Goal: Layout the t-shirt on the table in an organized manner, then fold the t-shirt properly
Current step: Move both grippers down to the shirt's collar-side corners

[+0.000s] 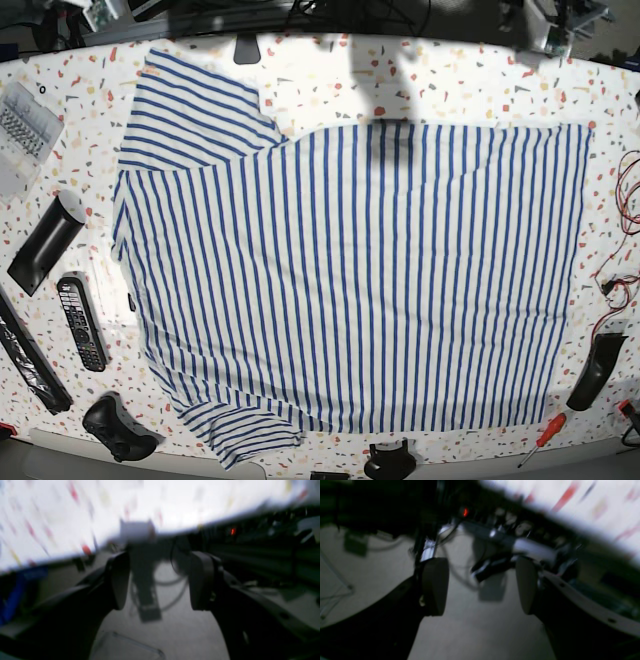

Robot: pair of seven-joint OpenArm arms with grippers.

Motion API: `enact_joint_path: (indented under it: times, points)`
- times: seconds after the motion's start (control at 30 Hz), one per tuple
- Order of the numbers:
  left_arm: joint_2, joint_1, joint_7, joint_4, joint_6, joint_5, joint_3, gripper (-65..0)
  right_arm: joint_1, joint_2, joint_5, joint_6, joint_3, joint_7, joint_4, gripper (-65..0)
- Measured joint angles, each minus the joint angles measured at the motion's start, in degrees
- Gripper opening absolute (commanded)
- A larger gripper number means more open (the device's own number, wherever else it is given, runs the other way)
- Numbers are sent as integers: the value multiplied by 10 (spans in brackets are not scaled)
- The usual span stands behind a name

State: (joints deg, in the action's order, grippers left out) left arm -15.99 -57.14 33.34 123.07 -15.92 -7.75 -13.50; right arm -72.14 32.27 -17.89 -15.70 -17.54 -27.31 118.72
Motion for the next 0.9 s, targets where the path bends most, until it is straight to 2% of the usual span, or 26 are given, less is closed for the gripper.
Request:
enact_joint_path:
  times: [0.07,0.17,0.27,0.33,0.4,0.5,0.6,0.67,0.73,0.9]
  points:
    - [-17,16,-8,13,-26,0,0,-315,9,13,3,-2,-5,-4,20,-246]
    - [-42,47,-68,12,-42,16,0,-315,28,29,42,-2,-6,-5,44,-246]
    - [-69,86,-155,-10,-83,122,0,-315,59,28,84,-4,-6,-32,68,-246]
    - [-94,115,-183,-37,-96,192,1,-315,78,29,95,-5,-6,-47,83,-246]
    - [-128,140,-198,-74,-99,217,2,-315,95,29,104,-6,-6,-52,97,-246]
    - [-178,170,-209,-132,-113,237,3,-315,113,31,103,-6,-6,-55,112,-246]
    - [-220,186,-220,-174,-113,238,3,-315,129,33,104,-6,-6,-57,117,-246]
    - [-243,188,-255,-194,-113,238,3,-315,138,33,104,-6,-6,-59,117,-246]
    - [-258,188,-279,-204,-112,239,8,-315,148,33,104,-6,-6,-60,118,-246]
    - [-261,213,-271,-206,-112,238,66,-315,152,31,104,-6,-6,-61,118,-246]
